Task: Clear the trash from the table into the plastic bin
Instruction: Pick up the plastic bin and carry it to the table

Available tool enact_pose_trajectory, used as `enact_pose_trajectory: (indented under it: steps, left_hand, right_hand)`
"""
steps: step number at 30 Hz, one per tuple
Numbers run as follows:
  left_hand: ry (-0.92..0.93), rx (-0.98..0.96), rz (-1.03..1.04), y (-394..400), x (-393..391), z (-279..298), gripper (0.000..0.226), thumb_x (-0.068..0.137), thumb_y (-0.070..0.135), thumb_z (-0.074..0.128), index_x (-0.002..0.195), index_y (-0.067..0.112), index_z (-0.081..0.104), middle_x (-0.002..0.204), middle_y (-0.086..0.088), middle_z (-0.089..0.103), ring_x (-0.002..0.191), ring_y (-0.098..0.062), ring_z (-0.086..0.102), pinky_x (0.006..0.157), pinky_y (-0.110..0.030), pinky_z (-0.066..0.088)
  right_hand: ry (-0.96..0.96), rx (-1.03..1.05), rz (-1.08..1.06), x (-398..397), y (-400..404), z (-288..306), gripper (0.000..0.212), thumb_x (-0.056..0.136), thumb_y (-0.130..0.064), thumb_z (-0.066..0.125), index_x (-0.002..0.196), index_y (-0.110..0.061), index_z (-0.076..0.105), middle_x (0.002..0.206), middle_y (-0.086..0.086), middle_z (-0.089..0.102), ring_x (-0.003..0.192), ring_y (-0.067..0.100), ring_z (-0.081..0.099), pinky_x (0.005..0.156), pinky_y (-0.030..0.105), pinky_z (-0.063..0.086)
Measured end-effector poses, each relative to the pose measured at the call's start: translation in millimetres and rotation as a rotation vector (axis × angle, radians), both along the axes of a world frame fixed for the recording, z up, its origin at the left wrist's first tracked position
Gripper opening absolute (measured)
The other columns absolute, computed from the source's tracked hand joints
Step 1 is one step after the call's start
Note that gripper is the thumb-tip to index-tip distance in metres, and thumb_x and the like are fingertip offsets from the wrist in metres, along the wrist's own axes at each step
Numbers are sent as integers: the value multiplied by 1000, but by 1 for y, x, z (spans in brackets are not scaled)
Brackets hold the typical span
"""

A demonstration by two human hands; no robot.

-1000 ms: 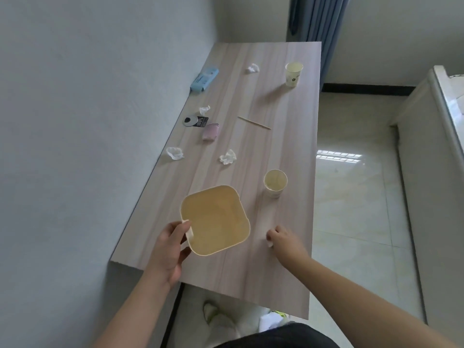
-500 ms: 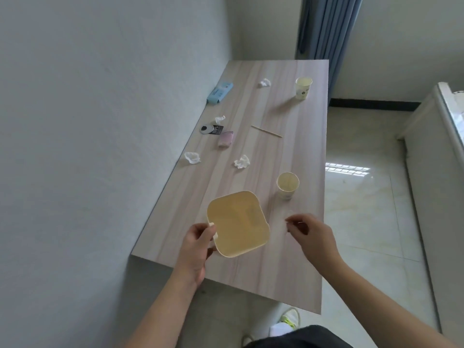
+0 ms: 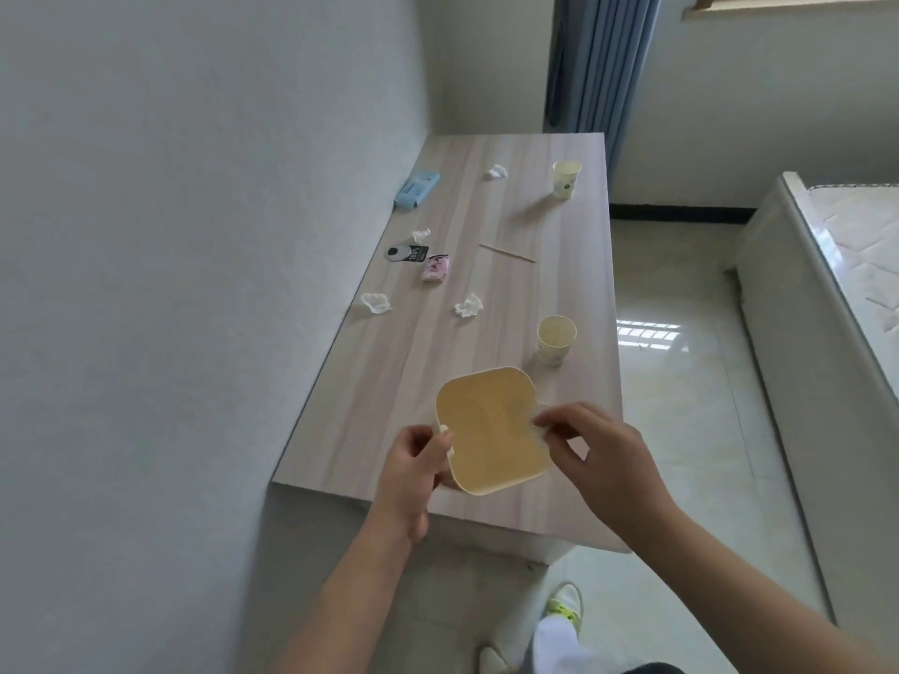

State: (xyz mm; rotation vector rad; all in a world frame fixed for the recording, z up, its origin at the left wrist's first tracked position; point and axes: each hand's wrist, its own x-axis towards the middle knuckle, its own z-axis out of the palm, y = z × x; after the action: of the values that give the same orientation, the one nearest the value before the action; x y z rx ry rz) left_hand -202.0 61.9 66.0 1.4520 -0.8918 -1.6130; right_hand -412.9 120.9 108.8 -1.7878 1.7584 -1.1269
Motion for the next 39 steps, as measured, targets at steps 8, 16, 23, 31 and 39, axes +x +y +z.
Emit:
enact_pose_trajectory:
  steps: [8,16,23,31,39]
  left_hand:
    - [3,-8,-163,22,-55,6,27,87,24,67,107,6,59,96,-10,65,78,-17,62,54,-23,50]
    - [6,-1,-261,27,-141,12,29,87,23,67,109,6,59,103,-13,66,77,-15,67,54,-21,51]
    - [-18,-1,-371,43,-250,9,52,72,40,73,111,9,58,106,-13,67,85,-20,66,58,-21,51]
    - [-12,20,-398,66,-335,1,49,75,37,70,111,7,58,108,-16,68,81,-15,69,57,-21,51]
    - [-42,71,-378,54,-361,-11,31,88,26,66,109,5,57,106,-16,67,85,-21,65,60,-27,51]
  right_hand:
    - [193,214,54,-36,43,13,28,93,-10,55,109,-27,70,123,-11,63,102,12,62,84,19,48]
    - [235,194,-85,-128,74,24,32,94,-21,54,126,-22,57,123,-4,61,111,16,56,94,28,45]
    - [288,284,-219,-249,113,8,46,95,-31,51,140,-26,40,136,-7,52,123,14,48,101,27,37]
    - [377,253,-274,-332,137,-2,44,92,-24,56,135,-15,51,130,1,59,117,22,55,99,36,43]
    - [504,201,-388,-358,122,-9,42,85,-19,66,125,-8,61,118,8,67,105,28,64,89,41,51]
